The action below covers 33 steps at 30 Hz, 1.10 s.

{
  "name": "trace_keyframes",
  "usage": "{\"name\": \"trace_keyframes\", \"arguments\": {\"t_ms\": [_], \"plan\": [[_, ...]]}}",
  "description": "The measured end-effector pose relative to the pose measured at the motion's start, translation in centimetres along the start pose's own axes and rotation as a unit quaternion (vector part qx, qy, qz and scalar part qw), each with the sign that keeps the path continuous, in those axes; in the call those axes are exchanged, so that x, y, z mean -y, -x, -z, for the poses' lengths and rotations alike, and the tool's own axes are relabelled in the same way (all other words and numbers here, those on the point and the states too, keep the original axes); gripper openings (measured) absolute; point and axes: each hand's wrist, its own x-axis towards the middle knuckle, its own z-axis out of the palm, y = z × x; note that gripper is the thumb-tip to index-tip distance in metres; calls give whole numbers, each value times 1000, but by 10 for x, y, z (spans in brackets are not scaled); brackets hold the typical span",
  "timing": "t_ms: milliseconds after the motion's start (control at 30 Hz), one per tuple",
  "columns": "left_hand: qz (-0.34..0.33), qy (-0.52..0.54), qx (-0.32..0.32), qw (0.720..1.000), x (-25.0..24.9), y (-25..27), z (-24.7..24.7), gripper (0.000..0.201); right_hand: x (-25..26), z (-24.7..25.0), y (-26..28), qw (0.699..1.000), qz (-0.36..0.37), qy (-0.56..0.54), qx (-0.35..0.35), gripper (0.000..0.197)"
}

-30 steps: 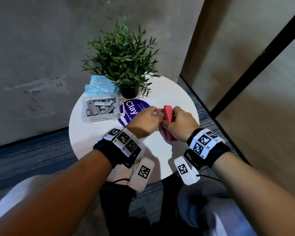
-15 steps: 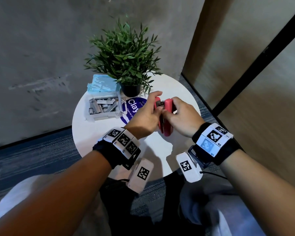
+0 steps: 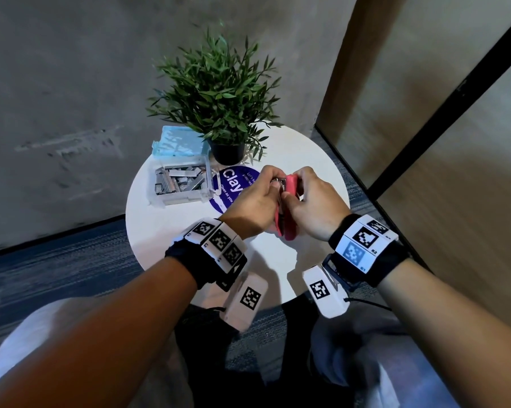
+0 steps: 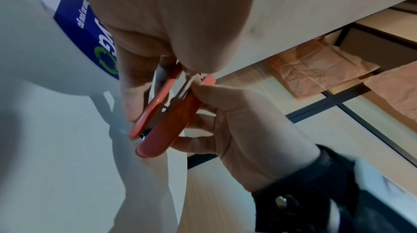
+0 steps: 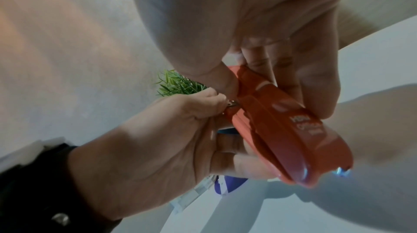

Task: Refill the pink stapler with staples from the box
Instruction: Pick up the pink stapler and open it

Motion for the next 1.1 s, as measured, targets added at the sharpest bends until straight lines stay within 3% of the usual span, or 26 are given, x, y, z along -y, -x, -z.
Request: {"name": "trace_keyframes", "arguments": {"t_ms": [300, 433, 633, 967, 1100], "plan": [[6, 23, 9, 1000, 3, -1, 2, 21, 1, -2, 2, 1000, -5, -5, -9, 24], [43, 78, -21, 996, 4, -3, 7, 20, 0, 5, 0, 998, -3, -50, -44, 18], [25, 86, -8, 996, -3, -5, 12, 15, 3, 8, 1, 998, 22, -41, -48, 19], [86, 174, 0, 981, -4, -4, 12, 33, -2, 18, 2, 988, -69, -133, -44, 20], [102, 172, -7, 980, 0, -4, 12, 21, -6, 28, 12, 990, -48, -126, -34, 16]]}}
